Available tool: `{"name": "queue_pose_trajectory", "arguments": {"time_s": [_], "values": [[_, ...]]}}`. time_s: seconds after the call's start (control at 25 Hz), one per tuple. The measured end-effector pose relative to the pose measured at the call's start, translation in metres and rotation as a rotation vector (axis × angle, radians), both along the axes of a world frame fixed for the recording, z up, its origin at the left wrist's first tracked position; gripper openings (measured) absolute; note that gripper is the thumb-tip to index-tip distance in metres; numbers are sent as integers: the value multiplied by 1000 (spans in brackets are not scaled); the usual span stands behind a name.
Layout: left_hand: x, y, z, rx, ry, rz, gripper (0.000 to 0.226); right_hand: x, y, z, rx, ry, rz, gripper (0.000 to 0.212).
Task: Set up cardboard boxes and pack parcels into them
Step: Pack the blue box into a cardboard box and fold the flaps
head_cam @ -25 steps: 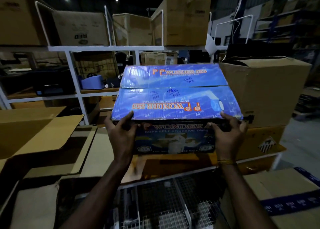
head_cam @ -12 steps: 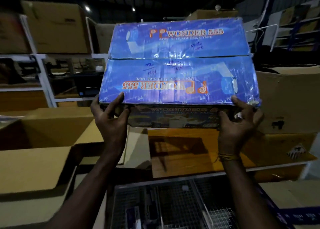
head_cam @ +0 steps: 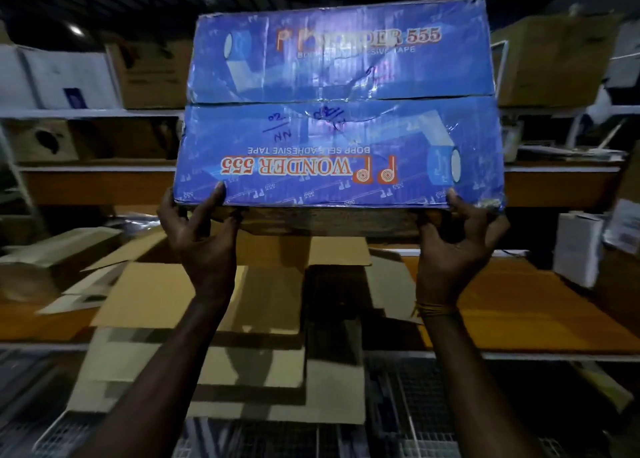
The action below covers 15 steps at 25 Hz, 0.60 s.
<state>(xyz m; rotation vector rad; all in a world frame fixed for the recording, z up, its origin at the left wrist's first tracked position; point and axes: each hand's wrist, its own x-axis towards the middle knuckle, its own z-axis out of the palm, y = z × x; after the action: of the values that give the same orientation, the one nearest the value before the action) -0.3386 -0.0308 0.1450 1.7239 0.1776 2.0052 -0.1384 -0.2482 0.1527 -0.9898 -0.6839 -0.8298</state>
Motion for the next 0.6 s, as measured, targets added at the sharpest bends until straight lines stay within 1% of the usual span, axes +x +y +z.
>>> {"name": "queue_pose_trajectory", "arguments": {"time_s": [0.24, 0.4, 0.48, 0.6], "values": [[-87, 72, -11, 2, 16, 122, 42, -65, 91, -14, -13, 0, 131, 45], [-121, 109, -23, -7, 26, 196, 42, -86, 143, -28, -49, 68, 179, 52], [-135, 133, -28, -19, 35, 220, 43, -94, 168, -34, -61, 93, 180, 50], [-149, 169, -28, -87, 57, 244, 42, -104, 197, -36, -84, 111, 169, 44]]}}
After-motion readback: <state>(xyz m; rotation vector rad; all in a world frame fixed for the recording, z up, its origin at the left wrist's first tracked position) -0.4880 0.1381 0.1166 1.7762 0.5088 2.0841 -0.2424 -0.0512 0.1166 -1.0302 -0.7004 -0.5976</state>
